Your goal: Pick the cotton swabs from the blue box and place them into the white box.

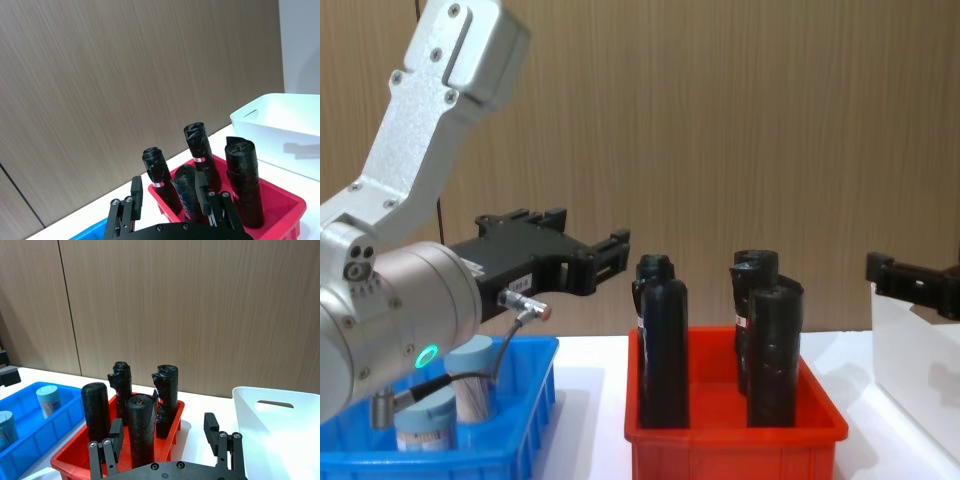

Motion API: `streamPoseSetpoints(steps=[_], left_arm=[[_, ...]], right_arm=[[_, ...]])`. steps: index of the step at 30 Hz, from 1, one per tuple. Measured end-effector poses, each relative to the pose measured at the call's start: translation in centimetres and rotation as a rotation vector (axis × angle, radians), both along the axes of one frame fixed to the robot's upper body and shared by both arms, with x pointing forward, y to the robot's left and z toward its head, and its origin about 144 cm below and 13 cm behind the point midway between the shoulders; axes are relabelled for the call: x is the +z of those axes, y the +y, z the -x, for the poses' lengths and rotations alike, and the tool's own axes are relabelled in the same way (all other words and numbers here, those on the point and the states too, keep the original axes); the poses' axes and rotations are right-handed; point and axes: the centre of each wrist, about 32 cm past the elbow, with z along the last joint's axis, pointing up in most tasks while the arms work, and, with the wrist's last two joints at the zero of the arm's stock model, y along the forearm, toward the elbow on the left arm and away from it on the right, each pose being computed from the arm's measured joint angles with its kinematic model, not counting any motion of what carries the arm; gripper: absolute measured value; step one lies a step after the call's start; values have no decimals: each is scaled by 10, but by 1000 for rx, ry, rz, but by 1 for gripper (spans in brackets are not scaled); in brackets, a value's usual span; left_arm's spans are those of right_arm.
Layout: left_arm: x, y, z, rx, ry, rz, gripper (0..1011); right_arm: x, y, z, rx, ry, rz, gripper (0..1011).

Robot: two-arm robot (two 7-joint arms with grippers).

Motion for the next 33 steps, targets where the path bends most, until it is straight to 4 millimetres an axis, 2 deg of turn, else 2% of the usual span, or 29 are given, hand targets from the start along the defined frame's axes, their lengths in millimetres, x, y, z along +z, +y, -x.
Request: streamPoseSetpoints(steps=[33], left_arm=[[0,0,0,0,-1,0,660]], right_arm=[[0,0,0,0,0,0,1008]])
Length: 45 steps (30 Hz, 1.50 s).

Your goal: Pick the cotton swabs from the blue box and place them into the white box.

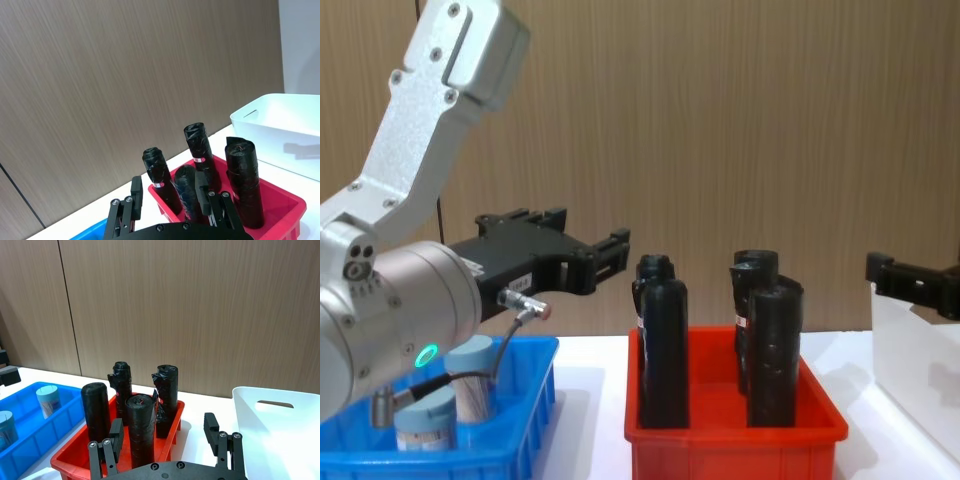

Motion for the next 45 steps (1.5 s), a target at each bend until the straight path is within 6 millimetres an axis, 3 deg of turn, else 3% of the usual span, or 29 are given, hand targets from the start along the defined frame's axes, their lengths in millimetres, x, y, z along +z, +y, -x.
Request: streamPoseSetpoints(steps=[37,45], left_arm=[[-8,34,-13,147,151,157,660],[-11,39,-11,192,183,182,875]], right_arm=[[0,0,0,0,0,0,1008],[0,0,0,0,0,0,1008]])
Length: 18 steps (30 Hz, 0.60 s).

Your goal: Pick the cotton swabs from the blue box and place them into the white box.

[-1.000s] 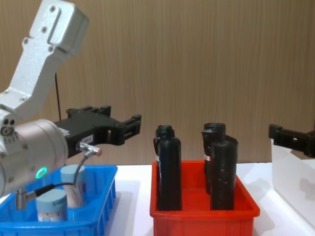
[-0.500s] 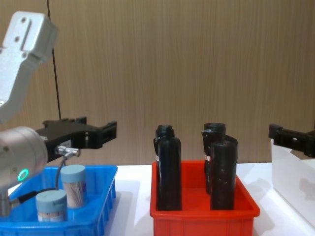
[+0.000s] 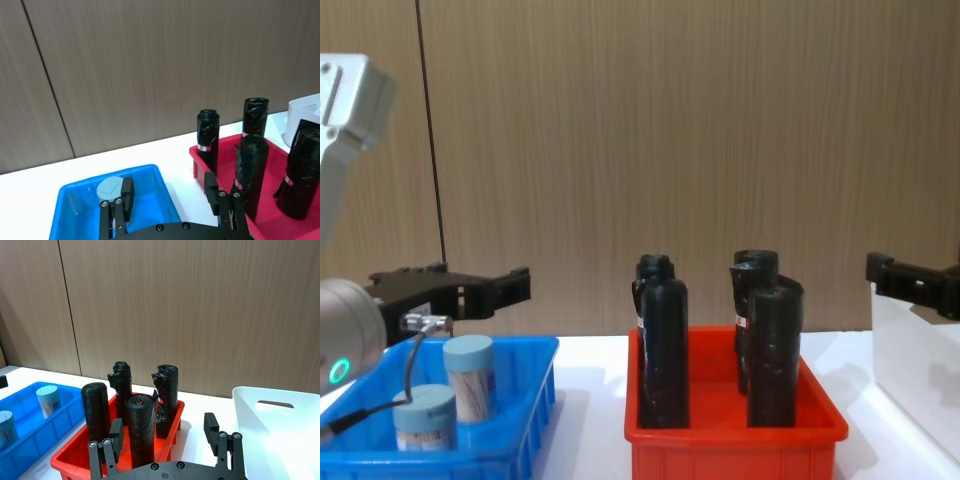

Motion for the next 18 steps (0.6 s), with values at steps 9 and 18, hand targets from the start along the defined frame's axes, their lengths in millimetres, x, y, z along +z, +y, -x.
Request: streamPoseSetpoints(steps=[9,18], left_arm=[[-1,5,4,50,39,12,1004],[-4,12,4,86,83,22,1004]], right_arm=[[0,0,0,0,0,0,1008],[0,0,0,0,0,0,1008]])
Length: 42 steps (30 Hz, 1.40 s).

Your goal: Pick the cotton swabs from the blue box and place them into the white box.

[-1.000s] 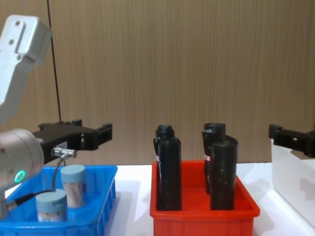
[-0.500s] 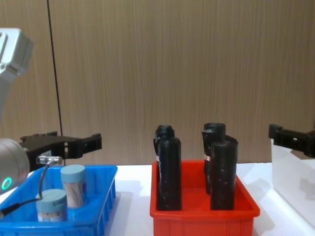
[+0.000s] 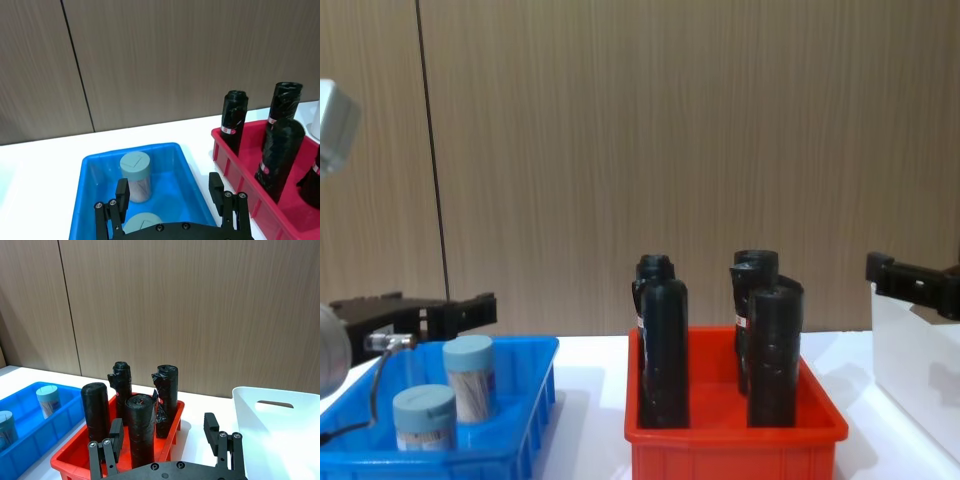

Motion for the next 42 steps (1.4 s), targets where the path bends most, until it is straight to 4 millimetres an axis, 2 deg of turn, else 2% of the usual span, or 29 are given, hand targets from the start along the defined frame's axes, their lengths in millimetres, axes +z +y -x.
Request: streamPoseSetpoints(steps=[19,42], left_arm=[[-13,18,-19,2,117,15,1004],[-24,26,-31,-13,190,15,1004]], right_arm=[[0,0,0,0,0,0,1008],[0,0,0,0,0,0,1008]])
